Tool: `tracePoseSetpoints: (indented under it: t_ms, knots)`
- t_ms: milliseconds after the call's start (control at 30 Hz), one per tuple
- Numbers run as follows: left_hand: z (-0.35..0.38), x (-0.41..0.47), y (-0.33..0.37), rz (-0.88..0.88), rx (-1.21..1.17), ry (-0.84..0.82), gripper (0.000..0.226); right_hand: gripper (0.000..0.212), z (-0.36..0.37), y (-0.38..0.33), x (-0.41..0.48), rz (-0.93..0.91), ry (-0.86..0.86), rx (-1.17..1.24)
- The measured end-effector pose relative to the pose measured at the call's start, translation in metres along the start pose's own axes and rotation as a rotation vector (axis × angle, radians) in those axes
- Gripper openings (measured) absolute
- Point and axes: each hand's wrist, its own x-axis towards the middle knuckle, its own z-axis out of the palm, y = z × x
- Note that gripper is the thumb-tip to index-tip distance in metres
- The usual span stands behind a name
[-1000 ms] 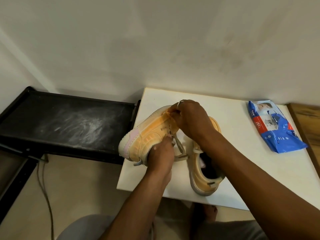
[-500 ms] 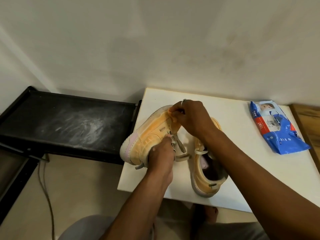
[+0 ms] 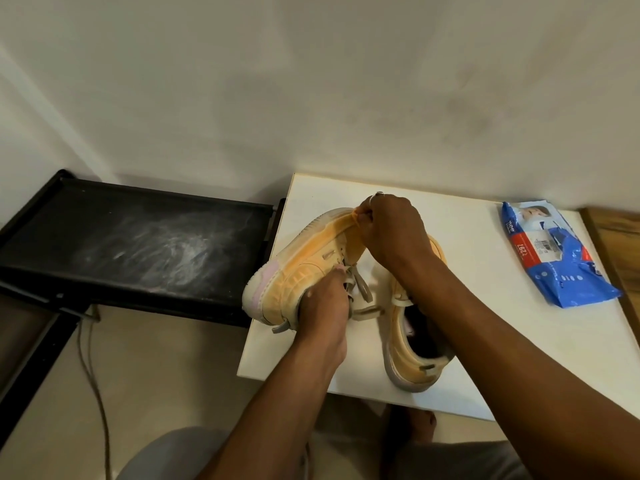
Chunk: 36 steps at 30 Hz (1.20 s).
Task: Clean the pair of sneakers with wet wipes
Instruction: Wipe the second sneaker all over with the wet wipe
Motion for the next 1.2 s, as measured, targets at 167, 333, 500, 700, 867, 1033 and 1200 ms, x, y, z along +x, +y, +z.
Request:
tracePoseSetpoints:
  t_ms: [167,333,500,700,867,1033,1200]
  knots:
    - [-0.001,0.001,0.0,-0.007,-0.015,-0.016,0.016,0.021,0.0,-0.014,-0.008,-0.063,-0.083,0.094]
    - [-0.002,0.006,-0.003,0.015,-0.019,0.0,0.013,0.018,-0.002,-0.028,-0.016,-0.297,-0.25,0.192]
    - [-0.001,0.009,-0.004,0.025,0.001,0.01,0.02,0.016,-0.003,-0.032,-0.017,-0.312,-0.232,0.161]
    - [-0.004,0.005,0.003,-0.028,-0.089,-0.042,0.005,0.017,-0.002,-0.01,-0.005,-0.138,-0.083,0.057]
    - [-0.004,0.006,0.002,-0.025,-0.093,-0.04,0.008,0.018,-0.004,-0.015,-0.008,-0.134,-0.182,0.154]
    - [-0.003,0.007,0.001,-0.002,-0.056,0.009,0.016,0.014,-0.014,-0.027,-0.014,-0.27,-0.433,0.231]
    - [-0.003,0.004,0.004,0.009,-0.013,-0.022,0.006,0.013,-0.013,-0.02,-0.014,-0.246,-0.385,0.231]
